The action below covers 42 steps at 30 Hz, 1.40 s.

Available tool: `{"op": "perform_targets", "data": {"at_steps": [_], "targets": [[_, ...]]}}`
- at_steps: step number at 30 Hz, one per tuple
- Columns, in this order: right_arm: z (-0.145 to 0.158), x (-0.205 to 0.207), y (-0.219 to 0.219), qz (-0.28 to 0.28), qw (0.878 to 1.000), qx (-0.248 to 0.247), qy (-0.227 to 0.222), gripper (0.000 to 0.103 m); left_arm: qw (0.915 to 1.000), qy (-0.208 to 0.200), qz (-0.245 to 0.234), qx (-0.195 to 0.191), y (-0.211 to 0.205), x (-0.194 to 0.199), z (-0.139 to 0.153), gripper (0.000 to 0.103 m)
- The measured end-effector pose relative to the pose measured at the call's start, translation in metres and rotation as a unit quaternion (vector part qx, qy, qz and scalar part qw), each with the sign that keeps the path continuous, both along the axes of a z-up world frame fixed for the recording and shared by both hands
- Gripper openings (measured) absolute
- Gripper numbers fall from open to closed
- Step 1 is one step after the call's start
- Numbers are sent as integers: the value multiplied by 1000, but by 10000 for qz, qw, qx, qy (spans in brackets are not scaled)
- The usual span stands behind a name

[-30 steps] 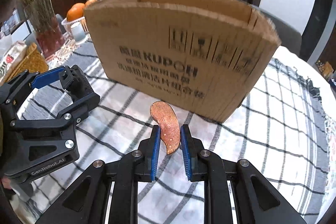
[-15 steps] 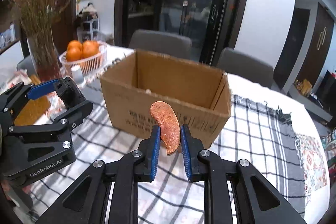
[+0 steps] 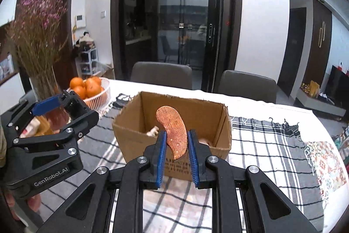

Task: Organize rigid objects
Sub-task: 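Lift and carry the clip holder and wooden piece with both tools over the box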

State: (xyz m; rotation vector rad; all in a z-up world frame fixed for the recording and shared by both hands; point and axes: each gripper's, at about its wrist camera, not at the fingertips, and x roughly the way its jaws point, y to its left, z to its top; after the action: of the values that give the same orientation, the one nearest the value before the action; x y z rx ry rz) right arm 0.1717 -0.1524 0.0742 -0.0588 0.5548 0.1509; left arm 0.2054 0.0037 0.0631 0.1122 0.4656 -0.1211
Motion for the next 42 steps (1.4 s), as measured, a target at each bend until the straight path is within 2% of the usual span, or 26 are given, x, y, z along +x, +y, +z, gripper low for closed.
{"op": "perform_targets", "data": {"at_steps": [10, 19, 29, 42], "targets": [[22, 15, -7, -180, 9994, 234, -186, 21, 9996, 79, -242, 93, -15, 30, 18, 76], [29, 46, -15, -217, 9993, 315, 20, 21, 9984, 427, -356, 31, -25, 67, 21, 76], [9, 84, -27, -282, 9976, 427, 471, 21, 9967, 714, -336, 168, -36, 98, 6, 76], [-21, 127, -25, -220, 9941, 251, 1029, 21, 9905, 1327, -331, 164, -38, 141, -32, 76]]}}
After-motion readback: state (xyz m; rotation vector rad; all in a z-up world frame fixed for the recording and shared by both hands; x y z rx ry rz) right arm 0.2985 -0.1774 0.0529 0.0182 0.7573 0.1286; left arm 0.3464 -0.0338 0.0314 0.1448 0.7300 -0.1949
